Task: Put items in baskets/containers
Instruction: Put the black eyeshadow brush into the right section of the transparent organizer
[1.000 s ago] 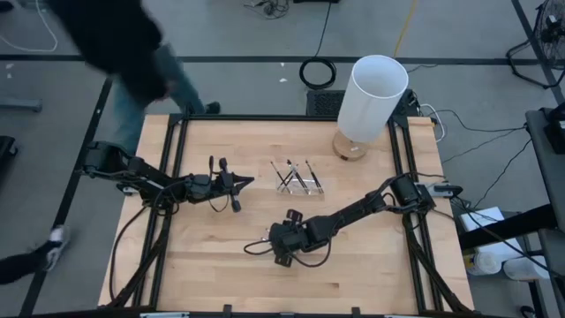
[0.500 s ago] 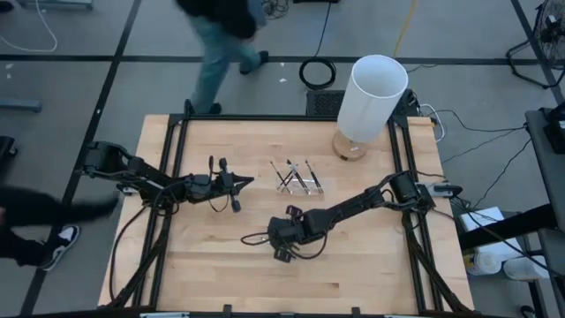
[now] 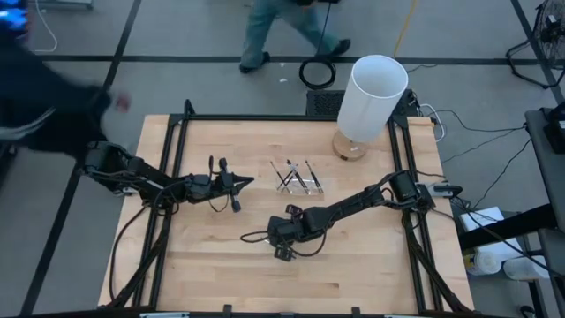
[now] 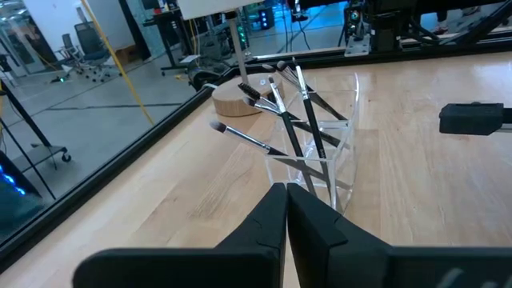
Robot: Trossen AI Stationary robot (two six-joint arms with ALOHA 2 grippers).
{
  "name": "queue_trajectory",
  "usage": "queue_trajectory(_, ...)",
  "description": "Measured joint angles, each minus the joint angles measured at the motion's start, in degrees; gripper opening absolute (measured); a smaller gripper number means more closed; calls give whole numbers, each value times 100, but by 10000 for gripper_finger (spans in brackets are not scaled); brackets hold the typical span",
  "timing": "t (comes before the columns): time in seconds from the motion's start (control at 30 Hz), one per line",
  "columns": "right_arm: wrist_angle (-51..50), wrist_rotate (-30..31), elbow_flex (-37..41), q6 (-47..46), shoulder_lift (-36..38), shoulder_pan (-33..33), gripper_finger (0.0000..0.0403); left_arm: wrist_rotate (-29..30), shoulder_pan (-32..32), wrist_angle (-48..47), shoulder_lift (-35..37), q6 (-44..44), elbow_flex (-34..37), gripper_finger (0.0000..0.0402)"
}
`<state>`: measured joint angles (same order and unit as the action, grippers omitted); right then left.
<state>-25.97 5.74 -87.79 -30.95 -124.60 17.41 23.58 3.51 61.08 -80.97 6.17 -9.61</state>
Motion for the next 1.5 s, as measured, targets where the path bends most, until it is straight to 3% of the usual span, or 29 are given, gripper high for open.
queue_trajectory(0.57,192,49,33,104,430,125,0,-10,0,0,0,-2,2,21)
queue_trajectory(1.0,560,911,22,485,970,347,0,-12,0,0,0,-28,2,21)
queue_trajectory(1.13,736,1022,19,845,1353,416,0,-14,0,-4,0,-55,2,21)
queue_trajectory(1.37,772,1949,14,1730,2254,662,0,-93,2,-61,0,-72,2,21)
queue_trajectory(1.5,1401,1999,447,2238,2944,773,0,-124,7,-66,0,-73,2,21)
